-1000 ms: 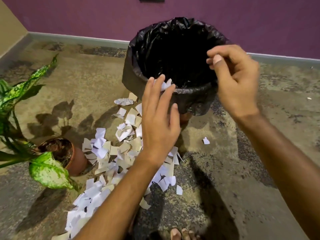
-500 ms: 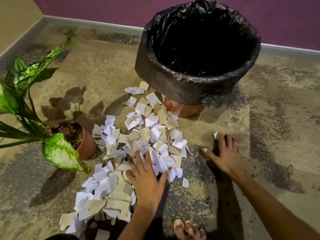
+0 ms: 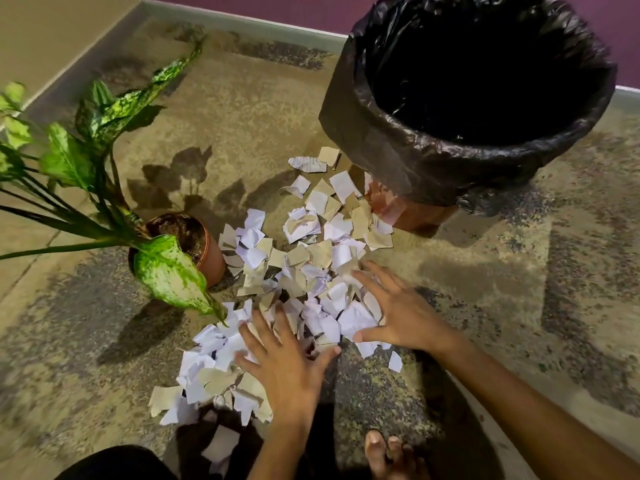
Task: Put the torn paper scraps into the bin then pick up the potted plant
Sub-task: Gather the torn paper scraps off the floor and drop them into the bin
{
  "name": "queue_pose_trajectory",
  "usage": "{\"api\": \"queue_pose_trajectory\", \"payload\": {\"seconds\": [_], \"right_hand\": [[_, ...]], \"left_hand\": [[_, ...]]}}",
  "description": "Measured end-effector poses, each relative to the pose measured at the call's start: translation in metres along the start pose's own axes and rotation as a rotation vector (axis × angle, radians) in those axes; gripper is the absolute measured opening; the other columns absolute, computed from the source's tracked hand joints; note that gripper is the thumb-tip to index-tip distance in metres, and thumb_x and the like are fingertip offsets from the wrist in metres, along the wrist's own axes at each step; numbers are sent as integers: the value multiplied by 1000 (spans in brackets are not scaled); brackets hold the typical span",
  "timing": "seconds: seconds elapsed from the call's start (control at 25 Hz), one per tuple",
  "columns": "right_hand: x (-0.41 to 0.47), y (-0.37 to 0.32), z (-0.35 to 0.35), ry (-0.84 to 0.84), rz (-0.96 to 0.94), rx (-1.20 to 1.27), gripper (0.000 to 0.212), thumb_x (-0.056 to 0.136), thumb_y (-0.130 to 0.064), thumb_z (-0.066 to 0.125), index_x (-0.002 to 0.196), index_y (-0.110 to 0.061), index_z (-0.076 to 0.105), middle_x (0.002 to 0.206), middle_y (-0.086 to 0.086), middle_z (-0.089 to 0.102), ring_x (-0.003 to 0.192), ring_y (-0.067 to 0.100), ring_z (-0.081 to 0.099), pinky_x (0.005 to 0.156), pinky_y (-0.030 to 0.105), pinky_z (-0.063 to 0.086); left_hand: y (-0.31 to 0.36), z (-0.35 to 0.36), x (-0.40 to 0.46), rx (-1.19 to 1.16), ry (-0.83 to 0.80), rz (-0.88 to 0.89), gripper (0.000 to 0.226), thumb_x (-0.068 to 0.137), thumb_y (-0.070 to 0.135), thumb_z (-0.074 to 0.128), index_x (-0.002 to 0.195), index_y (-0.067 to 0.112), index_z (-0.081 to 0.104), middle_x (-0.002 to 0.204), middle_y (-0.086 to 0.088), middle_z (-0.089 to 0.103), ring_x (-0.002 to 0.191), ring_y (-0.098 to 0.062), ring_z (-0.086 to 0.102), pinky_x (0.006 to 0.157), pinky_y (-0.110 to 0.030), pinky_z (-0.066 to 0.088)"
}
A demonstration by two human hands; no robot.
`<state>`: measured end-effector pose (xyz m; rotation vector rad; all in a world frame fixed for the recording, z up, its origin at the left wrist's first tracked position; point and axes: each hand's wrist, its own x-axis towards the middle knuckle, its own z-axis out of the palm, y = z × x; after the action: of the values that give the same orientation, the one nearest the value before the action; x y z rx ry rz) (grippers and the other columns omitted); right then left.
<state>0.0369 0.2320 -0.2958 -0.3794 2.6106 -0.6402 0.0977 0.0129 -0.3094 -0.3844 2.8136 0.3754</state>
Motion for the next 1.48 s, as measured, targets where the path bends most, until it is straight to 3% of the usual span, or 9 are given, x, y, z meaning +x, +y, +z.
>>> {"api": "queue_pose_trajectory", "payload": {"seconds": [0.2,0.32,0.44,0.64,0.8,0.96,1.08,1.36,1.48], "right_hand": [[-33,21,22,-200,263,-202,139,54,-76,71,144,-36,-26,153,1,-35,143,36,-18,114,59,8],[-35,25,54,-121,244,-265,132,57,-88,54,148,-26,-19,156,15,-21,143,43,-11,112,62,7],[-4,23,60,32,148,-257,123,65,-77,60,152,-20,-4,156,25,11,140,48,17,109,64,20],[56,-2,31,205,72,-99,111,67,-14,71,152,-20,0,158,16,-8,142,40,14,106,48,38],[54,-20,8,368,67,76,108,65,-29,72,150,-38,7,159,5,-7,143,35,17,105,52,38],[32,-39,28,299,16,-8,99,69,-57,70,150,-38,16,160,7,1,143,36,17,107,53,33],[31,-42,36,262,0,-215,94,66,-61,75,146,-31,35,154,15,26,124,36,48,86,44,52],[48,-54,24,196,-54,-251,47,82,-20,71,127,-21,58,145,15,41,91,37,65,72,40,55],[49,-52,16,277,-116,-217,28,70,-1,69,95,-13,71,122,14,61,64,36,66,51,39,55]], "left_hand": [[-52,-16,0,-317,6,-530,143,39,76,73,150,28,-4,157,-8,-20,142,-42,-14,103,-73,13],[-70,-8,-5,-478,-88,-664,149,34,71,79,148,34,-10,154,-3,-28,141,-40,-20,100,-74,20],[-65,4,-3,-394,-154,-505,149,31,83,66,147,35,-14,154,-9,-28,140,-43,-20,103,-73,9],[-20,-10,39,-311,-235,44,138,36,97,45,147,39,-14,158,-9,-16,144,-31,-15,113,-58,-7],[-18,-33,46,-432,144,124,95,58,80,61,139,37,38,146,2,21,133,-22,22,111,-55,15],[-70,-13,18,-430,474,-261,71,76,65,50,134,25,45,153,-7,20,142,-33,13,109,-64,17],[-85,-2,18,-566,296,-654,77,79,50,57,146,35,22,159,-5,3,145,-35,-3,111,-66,7],[-24,-24,40,-608,10,-88,80,75,43,67,145,31,29,153,3,19,139,-21,20,115,-44,25],[-1,-27,48,-570,9,77,72,77,13,69,140,27,39,139,-4,37,114,-20,49,91,-23,45]]}}
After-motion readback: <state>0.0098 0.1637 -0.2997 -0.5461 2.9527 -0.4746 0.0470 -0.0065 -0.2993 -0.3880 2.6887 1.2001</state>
